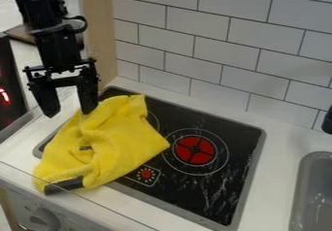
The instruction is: Unfold the cloth from left to right
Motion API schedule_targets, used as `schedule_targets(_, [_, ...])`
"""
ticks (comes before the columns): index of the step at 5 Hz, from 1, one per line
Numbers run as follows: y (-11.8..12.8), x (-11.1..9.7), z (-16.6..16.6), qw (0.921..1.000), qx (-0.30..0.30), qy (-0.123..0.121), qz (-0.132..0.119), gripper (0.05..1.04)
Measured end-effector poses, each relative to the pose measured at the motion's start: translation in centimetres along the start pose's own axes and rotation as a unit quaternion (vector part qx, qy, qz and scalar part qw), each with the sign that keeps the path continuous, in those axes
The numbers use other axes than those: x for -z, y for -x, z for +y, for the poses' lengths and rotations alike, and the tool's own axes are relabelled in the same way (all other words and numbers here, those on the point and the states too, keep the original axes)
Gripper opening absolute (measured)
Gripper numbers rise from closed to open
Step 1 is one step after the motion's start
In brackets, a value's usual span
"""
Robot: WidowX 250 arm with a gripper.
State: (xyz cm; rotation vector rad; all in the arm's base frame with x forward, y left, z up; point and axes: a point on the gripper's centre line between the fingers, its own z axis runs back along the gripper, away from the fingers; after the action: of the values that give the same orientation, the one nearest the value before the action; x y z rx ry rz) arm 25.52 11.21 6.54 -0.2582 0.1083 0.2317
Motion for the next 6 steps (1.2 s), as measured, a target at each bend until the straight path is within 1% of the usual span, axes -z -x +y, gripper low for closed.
schedule_targets(1, [-0.5,1.0,-0.5,0.9999,0.004,0.011,0.003,0.948])
schedule_targets(2, [-0.8,1.3,-0.9,0.9997,-0.002,0.023,-0.007,0.661])
schedule_targets(3, [-0.4,2.0,-1.0,0.9996,-0.016,0.021,-0.003,0.364])
schedule_targets(4, [-0.3,1.5,-1.3,0.9996,-0.017,0.018,-0.012,0.151])
schedule_targets(5, [0.0,1.7,-1.3,0.9995,-0.024,0.015,-0.009,0.049])
schedule_targets(6, [0.3,1.3,-1.4,0.9995,-0.025,0.014,-0.013,0.047])
